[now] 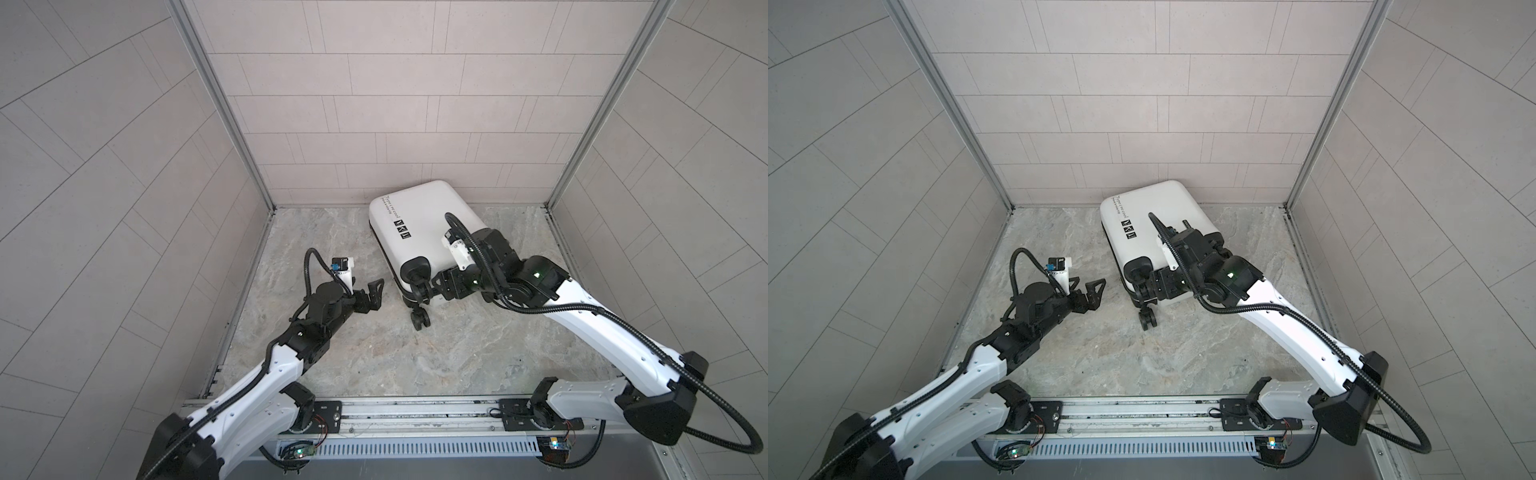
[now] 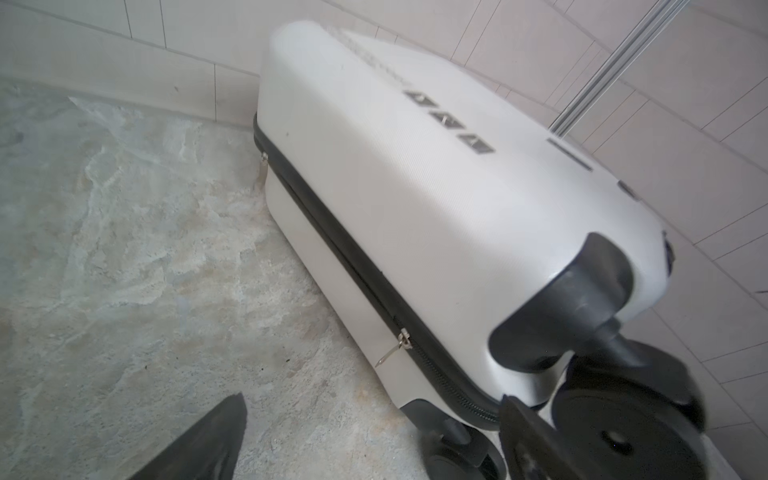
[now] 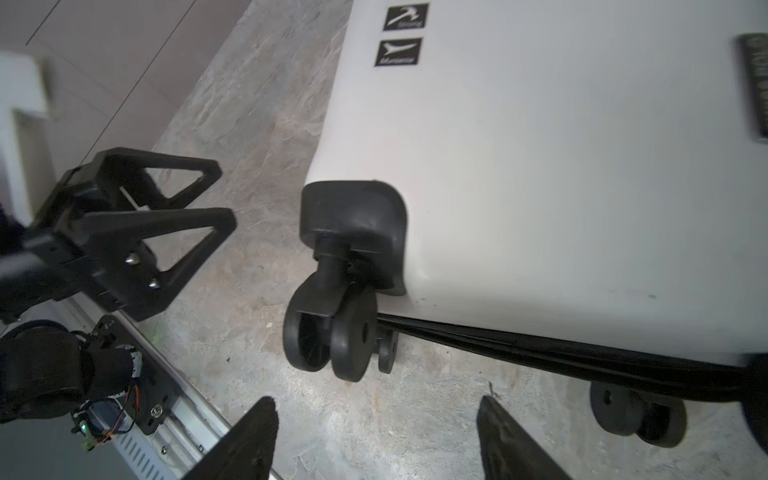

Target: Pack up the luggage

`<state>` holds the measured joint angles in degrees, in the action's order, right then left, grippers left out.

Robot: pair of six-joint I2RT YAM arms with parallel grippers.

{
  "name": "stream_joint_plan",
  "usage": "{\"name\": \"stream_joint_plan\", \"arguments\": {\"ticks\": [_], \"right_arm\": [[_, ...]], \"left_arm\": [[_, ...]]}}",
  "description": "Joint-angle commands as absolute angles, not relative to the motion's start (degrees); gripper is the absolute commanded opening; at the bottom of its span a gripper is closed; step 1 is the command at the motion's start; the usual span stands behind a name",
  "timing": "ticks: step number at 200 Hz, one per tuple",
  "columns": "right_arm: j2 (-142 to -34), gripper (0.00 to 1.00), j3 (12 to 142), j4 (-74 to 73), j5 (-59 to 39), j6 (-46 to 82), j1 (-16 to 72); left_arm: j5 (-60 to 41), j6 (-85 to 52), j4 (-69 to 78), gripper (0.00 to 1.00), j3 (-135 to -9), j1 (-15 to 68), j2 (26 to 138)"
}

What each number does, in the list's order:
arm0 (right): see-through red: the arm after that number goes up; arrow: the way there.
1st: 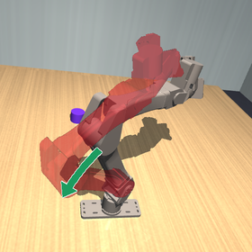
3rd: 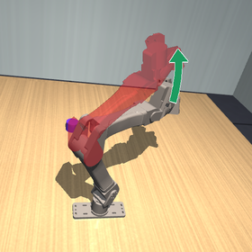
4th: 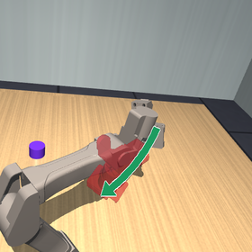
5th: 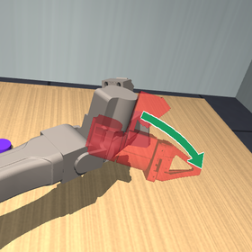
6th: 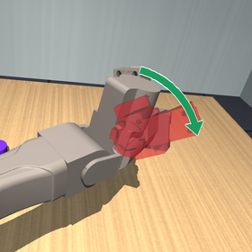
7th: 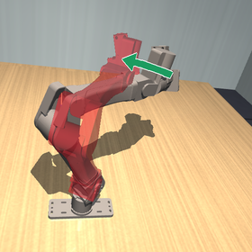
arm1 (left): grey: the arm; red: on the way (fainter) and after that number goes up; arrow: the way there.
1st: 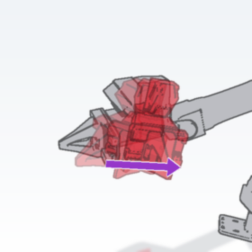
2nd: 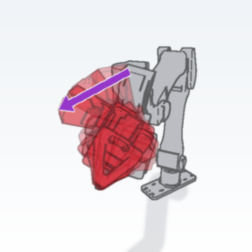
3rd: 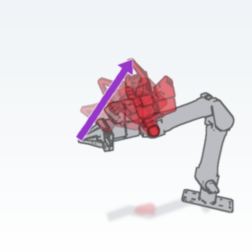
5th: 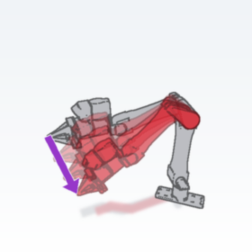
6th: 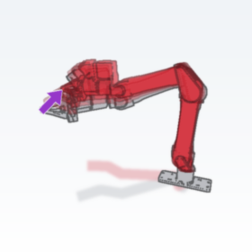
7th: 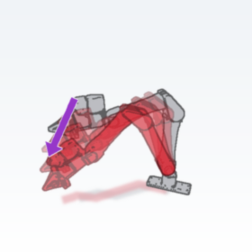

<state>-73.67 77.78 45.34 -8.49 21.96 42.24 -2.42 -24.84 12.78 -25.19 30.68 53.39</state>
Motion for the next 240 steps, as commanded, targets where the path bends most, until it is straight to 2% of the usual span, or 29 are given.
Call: {"name": "stream_joint_plan", "arguments": {"ticks": [1, 27, 59, 93, 117, 150, 181, 240], "right_arm": [[-76.29, 0.78, 79.56, 44.64, -6.48, 24.33, 45.71], [-80.06, 0.78, 80.9, 45.96, -2.93, 25.38, 48.25], [-84.09, 0.77, 82.15, 47.04, -2.07, 25.38, 49.39], [-88.49, 0.72, 84.88, 49.03, -1.69, 25.38, 49.95], [-90.5, 0.65, 86.12, 49.7, -0.49, 25.75, 50.1], [-90.79, 0.47, 86.39, 49.65, 1.97, 26.23, 50.1], [-89.82, 0.34, 86.91, 50.69, 4.38, 26.71, 50.01], [-86.6, 0.3, 85.9, 52.43, 6.93, 26.44, 48.92]], "left_arm": [[-5.85, -25.62, 20.08, 0.91, -22.43, 30.62, 60.09], [-11.46, -24.91, 29.09, 0.74, -21.59, 30.61, 69.45], [-13.68, -23.58, 42.86, 0.63, -18.46, 30.76, 76.38], [-14.12, -18.96, 46.54, 0.55, -18.81, 30.76, 79.79], [-16.12, -15.52, 46.86, 0.52, -20.46, 30.73, 82.38], [-16.31, -11.8, 50.62, 0.5, -21.37, 30.6, 85.75], [-18.0, -9.9, 49.31, 0.39, -23.93, 30.42, 87.42], [-22.37, -7.96, 52.04, 0.31, -25.01, 28.39, 90.04]]}}
